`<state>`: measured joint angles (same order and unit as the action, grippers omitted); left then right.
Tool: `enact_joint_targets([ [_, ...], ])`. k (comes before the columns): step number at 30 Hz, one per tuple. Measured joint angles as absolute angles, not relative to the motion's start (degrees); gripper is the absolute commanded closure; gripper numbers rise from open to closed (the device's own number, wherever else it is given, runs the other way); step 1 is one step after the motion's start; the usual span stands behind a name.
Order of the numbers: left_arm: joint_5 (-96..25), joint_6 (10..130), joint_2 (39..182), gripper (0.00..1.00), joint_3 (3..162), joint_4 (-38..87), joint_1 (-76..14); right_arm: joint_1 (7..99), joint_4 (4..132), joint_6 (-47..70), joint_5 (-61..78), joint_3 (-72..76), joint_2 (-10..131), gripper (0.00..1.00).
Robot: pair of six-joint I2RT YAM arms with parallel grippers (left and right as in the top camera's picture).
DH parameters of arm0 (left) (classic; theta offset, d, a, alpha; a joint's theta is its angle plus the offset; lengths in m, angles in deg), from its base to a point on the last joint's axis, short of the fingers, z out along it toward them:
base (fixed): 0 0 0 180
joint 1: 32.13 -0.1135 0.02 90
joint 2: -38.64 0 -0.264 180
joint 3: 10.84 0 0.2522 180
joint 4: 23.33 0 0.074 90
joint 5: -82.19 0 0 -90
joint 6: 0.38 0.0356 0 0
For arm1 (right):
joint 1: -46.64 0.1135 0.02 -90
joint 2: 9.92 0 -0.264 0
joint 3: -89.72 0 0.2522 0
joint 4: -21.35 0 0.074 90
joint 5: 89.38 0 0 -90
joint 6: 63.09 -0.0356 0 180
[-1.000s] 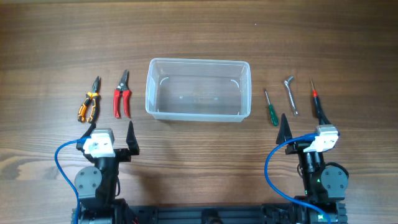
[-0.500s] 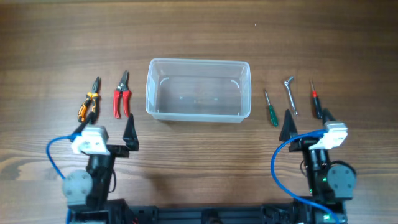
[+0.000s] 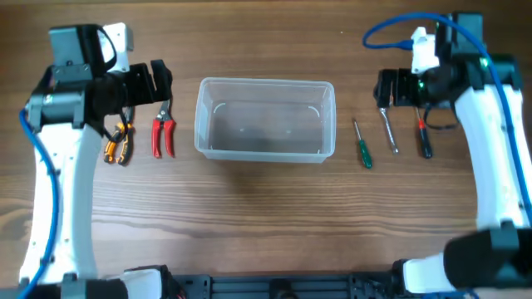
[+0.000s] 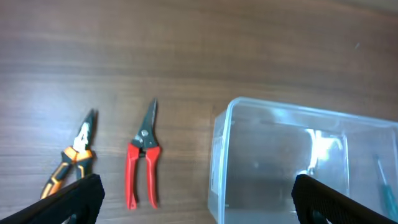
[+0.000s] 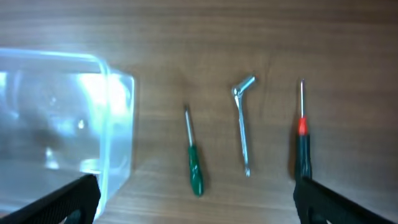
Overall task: Pack container
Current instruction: 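Reach the left gripper to the red-handled snips and grasp them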
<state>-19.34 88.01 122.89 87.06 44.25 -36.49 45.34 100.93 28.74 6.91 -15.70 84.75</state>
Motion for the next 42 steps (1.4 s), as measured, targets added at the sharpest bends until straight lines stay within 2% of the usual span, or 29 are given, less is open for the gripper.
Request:
enact_joint_targets([
  [8,-12.98,88.93,128.46,0.0,87.61,48.1,-36.49,45.34,101.58,29.15,3.76,-16.88,86.96,0.0],
  [9,-12.32,88.95,131.52,0.04,87.72,48.62,-36.49,45.34,101.72,29.15,3.37,-16.88,86.96,0.0],
  [11,-11.73,89.06,139.13,0.17,87.81,49.48,-36.49,45.34,102.15,29.35,3.08,-16.88,86.96,0.0],
  [13,-11.93,89.56,144.31,0.44,87.79,50.18,-36.49,45.34,102.92,30.4,2.89,-16.88,86.96,0.0],
  [14,-12.04,89.61,146.47,0.54,87.79,50.31,-36.49,45.34,103.14,30.71,2.89,-16.88,86.96,0.0],
  [15,-12.15,89.56,147.52,0.57,87.81,50.46,-36.49,45.34,103.27,30.95,2.89,-16.88,86.96,0.0],
  [19,-12.17,89.74,150.47,0.62,87.81,50.94,-36.49,45.34,103.35,31.34,2.73,-16.88,86.96,0.0],
  [24,-12.17,89.83,151.08,0.57,86.6,49.5,-36.49,45.34,103.42,31.34,2.47,-16.88,86.96,0.0],
  [30,-12.17,88.95,151.32,0.54,75.37,41.39,-36.49,45.34,103.49,31.34,2.47,-16.88,86.96,0.0],
  [40,-12.17,88.19,151.32,0.48,74.76,34.35,-36.49,45.34,104.86,31.34,2.49,-16.88,86.96,0.0],
  [41,-12.17,88.16,151.32,0.5,74.74,33.83,-36.49,45.34,104.97,31.34,2.47,-16.88,86.96,0.0],
  [42,-12.19,88.08,151.32,0.58,74.74,33.08,-36.49,45.34,104.97,31.34,2.49,-16.88,86.96,0.0],
])
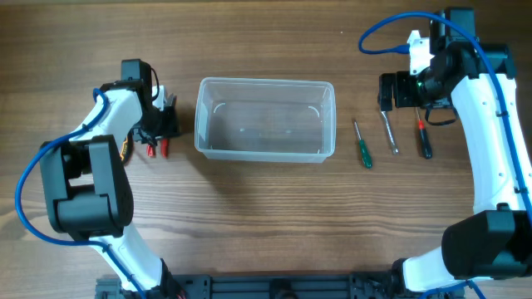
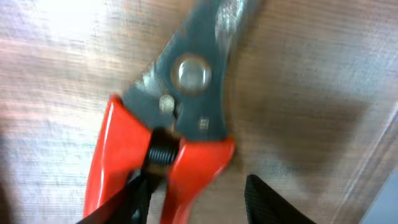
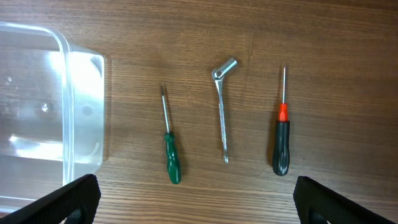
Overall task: Pack container
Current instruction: 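Reach the left gripper to the red-handled snips and grasp them, then lift the red snips with the left gripper and drop into container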
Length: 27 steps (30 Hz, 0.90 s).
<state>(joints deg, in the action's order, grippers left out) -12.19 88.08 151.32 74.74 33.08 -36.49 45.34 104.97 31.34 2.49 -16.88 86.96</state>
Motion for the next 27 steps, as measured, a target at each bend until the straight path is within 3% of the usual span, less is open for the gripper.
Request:
enact_joint_targets([
  [4,-12.13,87.99,151.32,0.88,74.63,31.71,-36.49,45.34,105.19,31.34,2.49,-16.88,86.96,0.0],
  [6,-12.13,87.57,151.32,0.95,74.58,31.73,-36.49,45.34,105.39,31.34,2.49,-16.88,86.96,0.0],
  [17,-12.08,87.6,149.79,0.96,75.13,32.87,-36.49,45.34,105.23,31.32,2.47,-16.88,86.96,0.0],
  [23,-12.26,90.61,133.47,0.96,84.9,32.25,-36.41,45.34,104.86,31.32,2.49,-16.88,86.96,0.0],
  [27,-20.78,100.27,124.37,0.96,85.82,32.23,-32.56,45.34,104.53,31.32,2.49,-16.88,86.96,0.0],
])
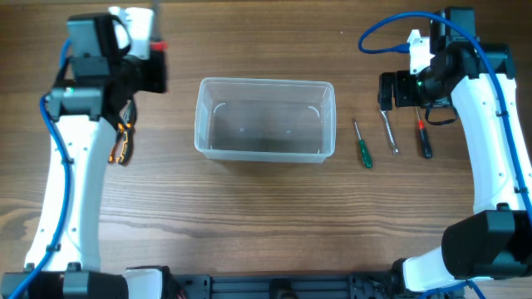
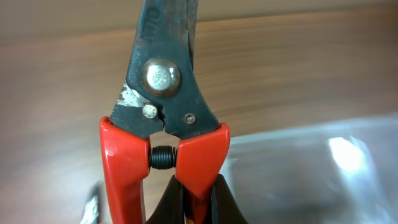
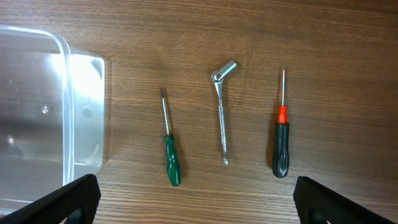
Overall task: Pack container
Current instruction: 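Lift the red snips with the left gripper and drop into container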
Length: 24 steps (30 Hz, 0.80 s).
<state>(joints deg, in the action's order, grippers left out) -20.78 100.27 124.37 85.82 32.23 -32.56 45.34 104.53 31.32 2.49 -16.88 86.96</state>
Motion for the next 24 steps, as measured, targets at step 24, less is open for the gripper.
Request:
enact_joint_targets([
  [24,-16.93,133.1,153.57,0.78,85.82,36.65,-5.61,45.34,104.75,31.32,2.49,-16.88,86.96,0.0],
])
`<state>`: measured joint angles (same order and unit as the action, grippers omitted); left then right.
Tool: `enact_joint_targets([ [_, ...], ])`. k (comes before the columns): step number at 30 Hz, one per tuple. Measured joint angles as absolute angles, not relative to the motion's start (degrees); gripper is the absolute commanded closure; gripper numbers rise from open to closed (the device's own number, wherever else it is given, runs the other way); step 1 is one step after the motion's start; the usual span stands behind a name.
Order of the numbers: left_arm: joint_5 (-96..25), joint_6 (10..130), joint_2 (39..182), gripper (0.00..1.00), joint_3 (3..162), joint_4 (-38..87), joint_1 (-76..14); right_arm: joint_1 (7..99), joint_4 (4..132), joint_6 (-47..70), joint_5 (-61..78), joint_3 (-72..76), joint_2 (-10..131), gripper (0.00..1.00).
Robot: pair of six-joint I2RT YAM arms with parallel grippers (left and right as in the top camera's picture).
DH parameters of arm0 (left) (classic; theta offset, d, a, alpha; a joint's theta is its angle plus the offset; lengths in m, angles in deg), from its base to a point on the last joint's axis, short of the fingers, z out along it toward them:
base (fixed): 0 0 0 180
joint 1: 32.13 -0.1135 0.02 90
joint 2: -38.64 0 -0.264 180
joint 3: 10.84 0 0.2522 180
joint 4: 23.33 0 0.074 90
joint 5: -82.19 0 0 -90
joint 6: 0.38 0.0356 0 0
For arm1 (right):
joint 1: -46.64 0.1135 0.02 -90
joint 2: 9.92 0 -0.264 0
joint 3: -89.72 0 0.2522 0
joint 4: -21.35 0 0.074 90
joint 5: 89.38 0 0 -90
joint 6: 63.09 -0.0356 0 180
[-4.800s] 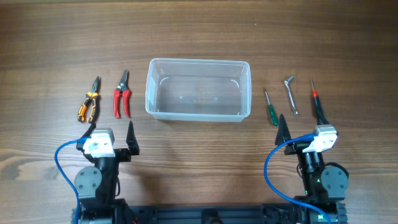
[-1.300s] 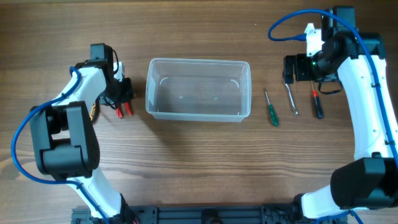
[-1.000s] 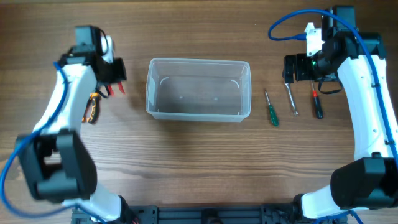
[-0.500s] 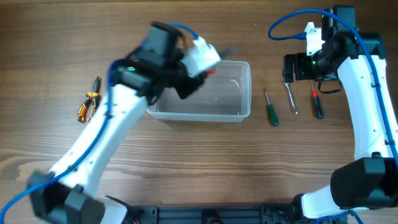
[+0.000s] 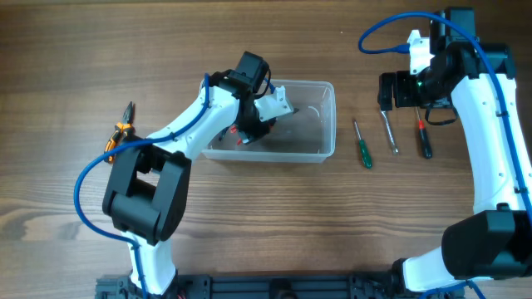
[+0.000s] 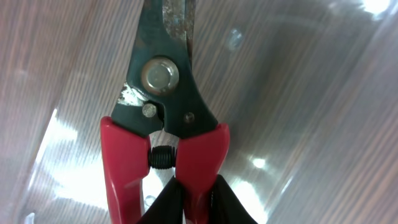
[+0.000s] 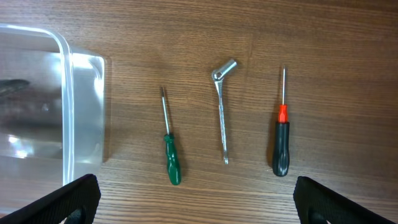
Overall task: Pack container
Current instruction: 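Lift the red snips with the left gripper and drop into container, then move the left gripper back and grasp the orange-black pliers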
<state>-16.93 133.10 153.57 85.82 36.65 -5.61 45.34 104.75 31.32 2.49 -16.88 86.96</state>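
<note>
The clear plastic container sits mid-table. My left gripper reaches down inside it, shut on the red-handled cutters, which fill the left wrist view with the container's floor behind them. The black fingers pinch one red handle. My right gripper hovers open, wide apart, above the tools at the right: a green screwdriver, a metal socket wrench and a black-and-red screwdriver.
Orange-handled pliers lie on the wood left of the container. The right-hand tools lie in a row right of the container, seen overhead as the green screwdriver, wrench and black screwdriver.
My left gripper, holding the red cutters, was raised at the far left of the table; now it is down inside the container with them. The right arm has not moved.
Both grippers hovered open, the cutters and pliers lying left of the container. Then my left gripper was down at the cutters with its fingers around a handle. Then it held them raised at the left, and now holds them inside the container.
</note>
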Motion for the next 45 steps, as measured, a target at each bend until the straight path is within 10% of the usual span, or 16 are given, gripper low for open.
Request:
enact_joint_targets([
  [3,-16.39,133.36,154.25,0.5,85.82,36.47,-6.0,45.34,104.75,31.32,2.49,-16.88,86.96,0.0],
  [17,-4.21,115.99,139.17,0.27,97.66,42.13,-12.15,45.34,104.6,31.32,2.49,-16.88,86.96,0.0],
  [24,1.25,100.67,131.96,0.43,95.98,59.88,-30.05,45.32,103.84,31.32,2.56,-16.88,86.96,0.0],
  [33,1.38,98.72,132.7,0.7,70.19,40.36,-43.82,45.3,103.35,31.32,3.19,-16.88,86.96,0.0],
  [35,1.43,98.66,132.72,0.51,67.59,37.5,-46.53,45.3,103.49,31.3,3.19,-16.88,86.96,0.0],
  [45,-6.42,107.05,140.74,0.55,67.0,31.14,-49.78,45.3,104.97,31.3,3.19,-16.88,86.96,0.0],
])
